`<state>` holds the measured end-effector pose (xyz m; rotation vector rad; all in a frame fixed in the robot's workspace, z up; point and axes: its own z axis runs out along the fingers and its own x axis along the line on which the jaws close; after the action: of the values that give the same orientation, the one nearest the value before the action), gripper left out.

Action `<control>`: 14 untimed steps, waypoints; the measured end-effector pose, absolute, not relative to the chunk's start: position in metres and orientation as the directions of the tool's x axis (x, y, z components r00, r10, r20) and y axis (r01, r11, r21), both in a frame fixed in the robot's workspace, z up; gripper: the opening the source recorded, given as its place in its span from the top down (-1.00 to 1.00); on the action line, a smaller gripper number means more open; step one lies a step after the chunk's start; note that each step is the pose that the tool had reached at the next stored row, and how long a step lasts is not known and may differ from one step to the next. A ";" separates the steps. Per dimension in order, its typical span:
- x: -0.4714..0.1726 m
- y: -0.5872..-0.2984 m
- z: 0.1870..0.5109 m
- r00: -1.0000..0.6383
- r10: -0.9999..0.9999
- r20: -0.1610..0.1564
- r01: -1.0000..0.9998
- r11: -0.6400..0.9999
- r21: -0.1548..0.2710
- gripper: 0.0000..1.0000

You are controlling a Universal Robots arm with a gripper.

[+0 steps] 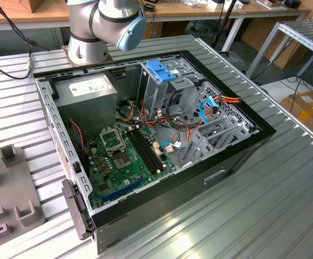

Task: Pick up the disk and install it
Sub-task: 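Reach for the disk, then pick up the disk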

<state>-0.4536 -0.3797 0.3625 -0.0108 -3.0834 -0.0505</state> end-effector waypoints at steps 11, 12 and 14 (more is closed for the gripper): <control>-0.454 -0.378 0.361 -0.998 0.006 0.058 0.008 0.999 0.033 0.79; -0.454 -0.378 0.361 -0.998 0.006 0.058 0.008 0.999 0.032 0.79; -0.454 -0.378 0.359 -0.998 0.006 0.058 0.008 0.999 0.033 0.79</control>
<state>-0.4540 -0.3783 0.3593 -0.0108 -3.0834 -0.0505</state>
